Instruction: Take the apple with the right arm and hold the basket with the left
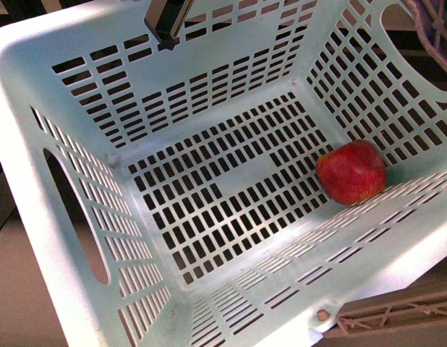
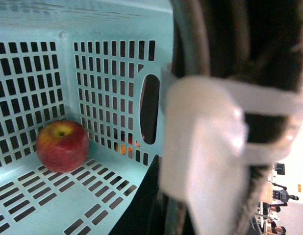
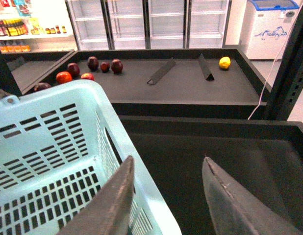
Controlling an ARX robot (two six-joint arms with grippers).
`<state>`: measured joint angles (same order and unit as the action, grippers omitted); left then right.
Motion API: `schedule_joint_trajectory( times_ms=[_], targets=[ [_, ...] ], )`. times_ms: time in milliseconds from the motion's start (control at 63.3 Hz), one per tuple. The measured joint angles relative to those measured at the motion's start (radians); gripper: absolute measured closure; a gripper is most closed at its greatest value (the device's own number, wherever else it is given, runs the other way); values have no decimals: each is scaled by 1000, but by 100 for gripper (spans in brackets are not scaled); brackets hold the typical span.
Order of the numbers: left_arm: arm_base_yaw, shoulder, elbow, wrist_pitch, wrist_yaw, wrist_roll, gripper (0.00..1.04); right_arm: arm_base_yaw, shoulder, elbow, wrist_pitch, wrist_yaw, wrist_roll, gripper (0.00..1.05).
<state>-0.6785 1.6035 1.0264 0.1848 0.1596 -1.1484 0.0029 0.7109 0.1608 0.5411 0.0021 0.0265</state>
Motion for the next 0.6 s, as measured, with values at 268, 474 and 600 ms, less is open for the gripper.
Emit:
schedule_joint_trajectory(
  times_ms=[268,474,600],
  targets=[
    [0,0,0,0,-2,-1,98,-1,-172,-90,-82,0,-21,103],
    [0,0,0,0,-3,0,98,-1,-256,-116,-140,0,-21,103],
    [0,0,0,0,-3,0,98,-1,-299,-130,-165,0,-21,103]
  ],
)
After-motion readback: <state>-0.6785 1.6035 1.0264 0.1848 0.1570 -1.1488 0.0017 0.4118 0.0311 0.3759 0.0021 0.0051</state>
